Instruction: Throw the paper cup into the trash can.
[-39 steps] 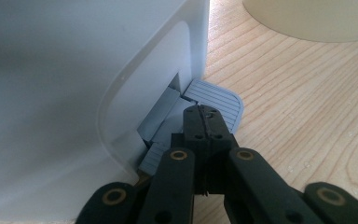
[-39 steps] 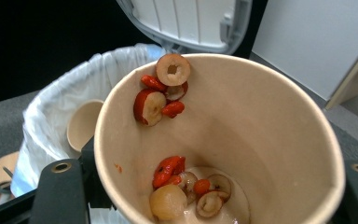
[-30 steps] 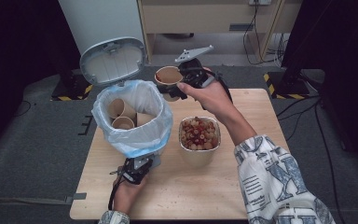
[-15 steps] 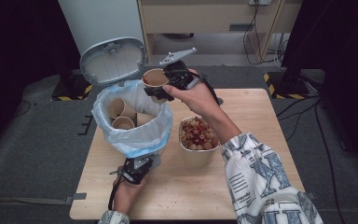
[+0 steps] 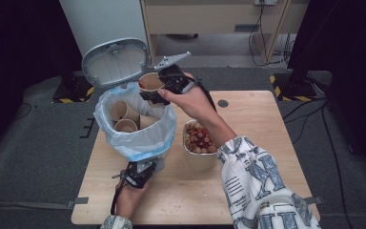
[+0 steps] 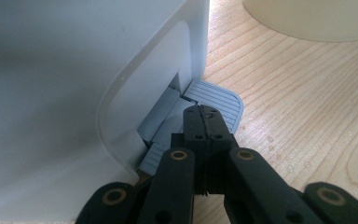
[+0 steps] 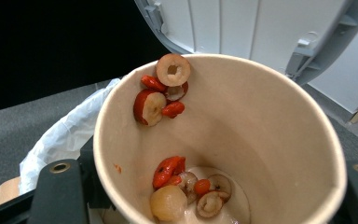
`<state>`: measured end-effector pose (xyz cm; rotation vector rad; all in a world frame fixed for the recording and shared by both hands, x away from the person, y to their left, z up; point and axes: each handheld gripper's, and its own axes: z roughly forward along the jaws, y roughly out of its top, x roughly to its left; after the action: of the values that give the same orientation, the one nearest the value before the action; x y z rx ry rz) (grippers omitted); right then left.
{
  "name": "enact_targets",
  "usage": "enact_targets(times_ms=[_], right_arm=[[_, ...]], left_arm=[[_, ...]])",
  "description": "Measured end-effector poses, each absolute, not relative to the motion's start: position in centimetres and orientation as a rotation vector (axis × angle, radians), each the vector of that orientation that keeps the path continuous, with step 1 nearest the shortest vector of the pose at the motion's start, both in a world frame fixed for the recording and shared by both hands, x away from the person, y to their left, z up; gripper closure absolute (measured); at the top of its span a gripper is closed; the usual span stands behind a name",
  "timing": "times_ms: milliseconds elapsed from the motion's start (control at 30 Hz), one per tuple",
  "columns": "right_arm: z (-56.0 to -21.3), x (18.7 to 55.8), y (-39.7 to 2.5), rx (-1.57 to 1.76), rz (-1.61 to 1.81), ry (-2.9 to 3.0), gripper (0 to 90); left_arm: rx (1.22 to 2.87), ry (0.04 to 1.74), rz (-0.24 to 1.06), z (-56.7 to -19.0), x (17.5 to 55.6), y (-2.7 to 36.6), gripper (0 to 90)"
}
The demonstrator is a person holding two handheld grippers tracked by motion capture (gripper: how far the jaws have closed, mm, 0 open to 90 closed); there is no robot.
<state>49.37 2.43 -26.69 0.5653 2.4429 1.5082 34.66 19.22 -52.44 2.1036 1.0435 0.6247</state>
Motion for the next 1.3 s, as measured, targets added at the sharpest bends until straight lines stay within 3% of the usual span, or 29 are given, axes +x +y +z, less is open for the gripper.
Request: enact_targets(times_ms=[1300], right_arm=[[-30.0, 49.3, 5.2, 0.563, 1.438, 2.51, 26.4]], left_arm=[[2.108, 1.042, 0.624, -52.4, 34.7, 19.2, 89.6]])
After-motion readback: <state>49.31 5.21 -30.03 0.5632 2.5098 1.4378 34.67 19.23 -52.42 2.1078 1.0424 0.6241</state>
